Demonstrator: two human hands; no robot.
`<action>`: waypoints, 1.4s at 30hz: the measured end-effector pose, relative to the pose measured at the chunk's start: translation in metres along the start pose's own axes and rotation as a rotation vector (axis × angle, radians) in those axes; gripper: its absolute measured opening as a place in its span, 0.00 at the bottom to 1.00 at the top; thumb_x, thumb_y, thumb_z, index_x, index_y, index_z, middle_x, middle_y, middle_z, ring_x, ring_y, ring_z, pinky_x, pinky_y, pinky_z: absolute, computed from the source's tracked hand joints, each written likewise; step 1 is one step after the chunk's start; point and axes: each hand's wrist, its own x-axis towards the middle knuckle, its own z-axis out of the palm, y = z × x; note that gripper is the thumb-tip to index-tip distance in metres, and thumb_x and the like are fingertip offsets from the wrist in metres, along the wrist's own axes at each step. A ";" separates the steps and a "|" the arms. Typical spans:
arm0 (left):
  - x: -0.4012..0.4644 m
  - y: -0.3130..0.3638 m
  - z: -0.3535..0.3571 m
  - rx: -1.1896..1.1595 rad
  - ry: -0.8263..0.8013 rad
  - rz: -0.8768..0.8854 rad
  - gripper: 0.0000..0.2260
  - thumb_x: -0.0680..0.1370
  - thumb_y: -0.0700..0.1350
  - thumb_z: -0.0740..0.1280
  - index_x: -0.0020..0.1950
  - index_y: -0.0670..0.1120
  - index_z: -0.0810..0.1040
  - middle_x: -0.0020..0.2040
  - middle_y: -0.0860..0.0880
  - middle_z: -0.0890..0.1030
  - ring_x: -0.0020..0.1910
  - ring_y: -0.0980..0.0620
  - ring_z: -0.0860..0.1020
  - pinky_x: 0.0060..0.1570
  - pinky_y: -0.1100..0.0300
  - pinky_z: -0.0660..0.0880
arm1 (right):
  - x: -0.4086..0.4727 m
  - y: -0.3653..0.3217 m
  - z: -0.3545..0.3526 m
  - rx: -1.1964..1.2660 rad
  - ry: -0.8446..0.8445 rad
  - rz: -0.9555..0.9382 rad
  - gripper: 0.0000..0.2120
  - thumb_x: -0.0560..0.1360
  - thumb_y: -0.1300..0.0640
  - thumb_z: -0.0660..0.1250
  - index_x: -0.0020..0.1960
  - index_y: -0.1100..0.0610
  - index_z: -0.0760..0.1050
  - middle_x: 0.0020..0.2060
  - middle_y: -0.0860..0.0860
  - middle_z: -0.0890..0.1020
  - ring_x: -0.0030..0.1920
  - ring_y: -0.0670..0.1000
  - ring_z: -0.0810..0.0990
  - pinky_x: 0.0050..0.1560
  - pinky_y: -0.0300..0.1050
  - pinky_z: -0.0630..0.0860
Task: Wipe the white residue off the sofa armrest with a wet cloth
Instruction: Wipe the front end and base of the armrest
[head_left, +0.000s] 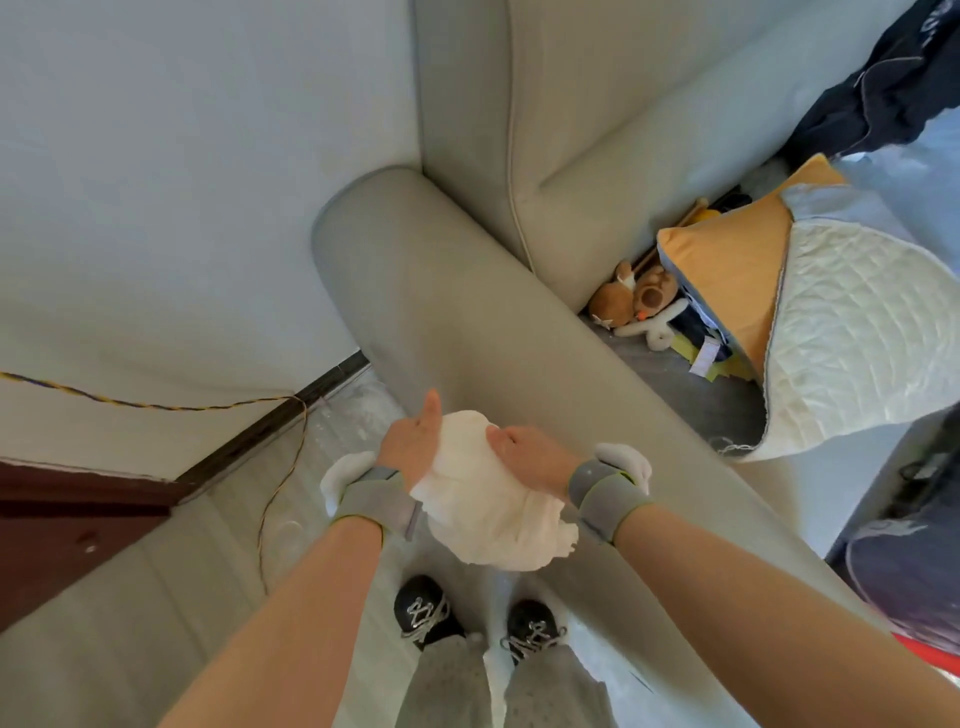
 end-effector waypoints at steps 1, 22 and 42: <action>-0.004 -0.002 0.007 0.010 -0.033 0.002 0.33 0.79 0.62 0.47 0.67 0.37 0.70 0.68 0.37 0.71 0.67 0.41 0.69 0.64 0.52 0.63 | -0.002 0.009 0.004 0.021 -0.001 0.016 0.20 0.82 0.49 0.46 0.44 0.60 0.70 0.44 0.56 0.74 0.45 0.53 0.70 0.45 0.41 0.64; -0.147 -0.059 0.208 0.228 -0.425 0.255 0.18 0.81 0.50 0.57 0.61 0.40 0.76 0.61 0.41 0.77 0.60 0.43 0.75 0.54 0.58 0.68 | -0.140 0.258 0.051 0.693 0.120 0.393 0.21 0.81 0.50 0.55 0.64 0.65 0.72 0.61 0.59 0.77 0.60 0.59 0.77 0.58 0.48 0.73; -0.221 -0.144 0.315 0.160 -0.536 0.112 0.13 0.78 0.53 0.62 0.54 0.45 0.77 0.48 0.45 0.78 0.48 0.47 0.75 0.49 0.57 0.70 | -0.201 0.396 0.103 0.547 0.031 0.461 0.21 0.80 0.50 0.55 0.65 0.64 0.71 0.62 0.58 0.76 0.61 0.59 0.75 0.59 0.44 0.70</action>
